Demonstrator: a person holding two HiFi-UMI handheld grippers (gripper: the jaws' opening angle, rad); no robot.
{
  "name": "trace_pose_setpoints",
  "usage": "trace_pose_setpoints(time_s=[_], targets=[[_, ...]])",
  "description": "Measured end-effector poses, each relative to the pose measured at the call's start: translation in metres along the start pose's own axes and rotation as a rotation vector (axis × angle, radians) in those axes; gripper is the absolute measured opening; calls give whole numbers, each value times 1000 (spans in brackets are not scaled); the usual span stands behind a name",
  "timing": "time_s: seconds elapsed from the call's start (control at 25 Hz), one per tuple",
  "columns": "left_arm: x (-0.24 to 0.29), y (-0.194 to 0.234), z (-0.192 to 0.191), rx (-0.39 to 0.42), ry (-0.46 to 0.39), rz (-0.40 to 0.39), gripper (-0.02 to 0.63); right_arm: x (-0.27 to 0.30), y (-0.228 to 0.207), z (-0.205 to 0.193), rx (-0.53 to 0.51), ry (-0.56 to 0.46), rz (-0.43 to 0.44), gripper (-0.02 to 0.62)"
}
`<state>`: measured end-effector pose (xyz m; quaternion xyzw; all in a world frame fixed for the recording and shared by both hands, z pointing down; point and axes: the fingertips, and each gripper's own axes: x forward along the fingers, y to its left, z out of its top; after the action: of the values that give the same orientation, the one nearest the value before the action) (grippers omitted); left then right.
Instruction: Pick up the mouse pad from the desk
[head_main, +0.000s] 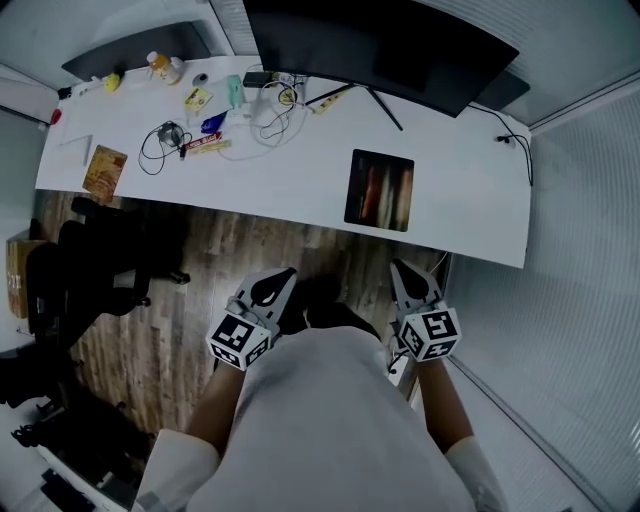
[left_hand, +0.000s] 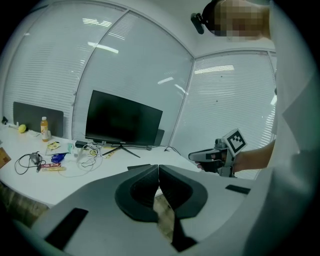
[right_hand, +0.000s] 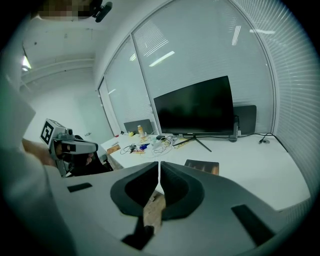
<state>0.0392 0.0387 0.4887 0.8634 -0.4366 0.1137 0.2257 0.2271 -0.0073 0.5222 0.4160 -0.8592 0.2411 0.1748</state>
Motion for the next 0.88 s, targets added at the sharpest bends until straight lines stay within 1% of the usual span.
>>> trace_pose_setpoints(time_s=[0.2,0.36,0.6,0.88], targets=[[4,14,-3,-1,12,-4,18,12,0,-2,-4,22,-7,34],[9,30,-1,-3,13,-29,18,22,1,-1,-10,37,-39,34],[25,56,3,20,44,-108,18,42,0,1,-32,96,-101,34],[43,85,-7,11,102,-202,18,78,-4,-5,-36,167,-160,34]])
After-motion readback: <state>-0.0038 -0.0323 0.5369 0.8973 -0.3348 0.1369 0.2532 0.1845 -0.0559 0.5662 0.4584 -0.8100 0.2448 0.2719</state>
